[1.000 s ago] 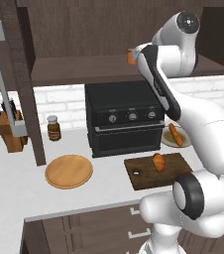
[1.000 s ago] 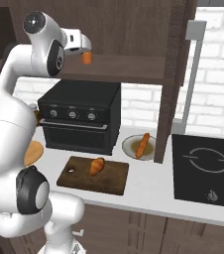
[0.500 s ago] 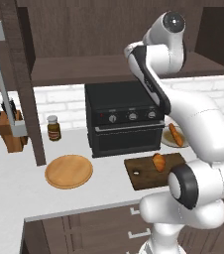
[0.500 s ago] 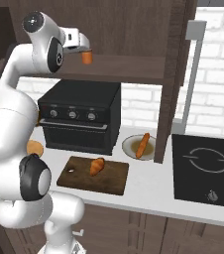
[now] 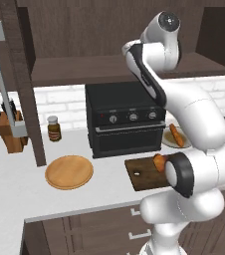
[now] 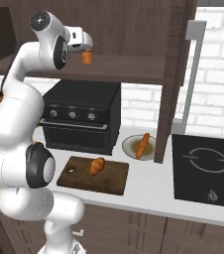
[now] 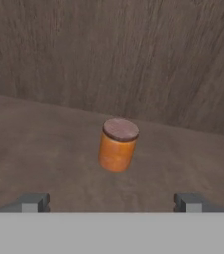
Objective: From the different types of pastries on the counter, select a croissant and place it on the cutting board. Then retrieve a jar of jam from the cabinet and place it alongside the croissant on the cutting board.
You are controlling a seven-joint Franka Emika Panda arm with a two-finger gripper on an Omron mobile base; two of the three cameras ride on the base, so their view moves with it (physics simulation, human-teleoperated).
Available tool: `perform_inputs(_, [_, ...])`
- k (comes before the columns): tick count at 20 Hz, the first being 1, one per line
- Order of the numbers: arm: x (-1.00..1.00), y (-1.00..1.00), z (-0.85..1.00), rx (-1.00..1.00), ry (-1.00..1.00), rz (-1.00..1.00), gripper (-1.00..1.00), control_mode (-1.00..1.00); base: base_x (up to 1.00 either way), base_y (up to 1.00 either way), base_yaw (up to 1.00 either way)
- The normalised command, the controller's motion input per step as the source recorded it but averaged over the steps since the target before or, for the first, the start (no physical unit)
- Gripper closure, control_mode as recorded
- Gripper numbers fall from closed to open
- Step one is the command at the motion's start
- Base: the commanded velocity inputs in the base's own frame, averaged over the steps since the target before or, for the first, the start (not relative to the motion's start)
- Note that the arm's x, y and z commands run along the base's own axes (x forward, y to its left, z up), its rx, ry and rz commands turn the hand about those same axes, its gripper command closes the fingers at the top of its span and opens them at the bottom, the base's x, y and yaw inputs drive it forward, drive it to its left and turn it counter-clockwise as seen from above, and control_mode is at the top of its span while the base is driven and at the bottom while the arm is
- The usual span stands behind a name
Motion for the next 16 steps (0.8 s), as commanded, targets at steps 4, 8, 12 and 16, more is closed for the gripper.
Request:
perform_inputs(4, [0.23,0.0,0.0,0.0,0.0,0.0,-1.0,-1.0,0.0,0.0,0.0])
perform_inputs(8, [0.26,0.0,-0.02,0.0,0.0,0.0,-1.0,-1.0,0.0,0.0,0.0])
perform_inputs(12, [0.18,0.0,-0.07,0.0,0.0,0.0,-1.0,-1.0,0.0,0.0,0.0])
perform_inputs(16, [0.07,0.0,-0.17,0.0,0.0,0.0,-1.0,-1.0,0.0,0.0,0.0])
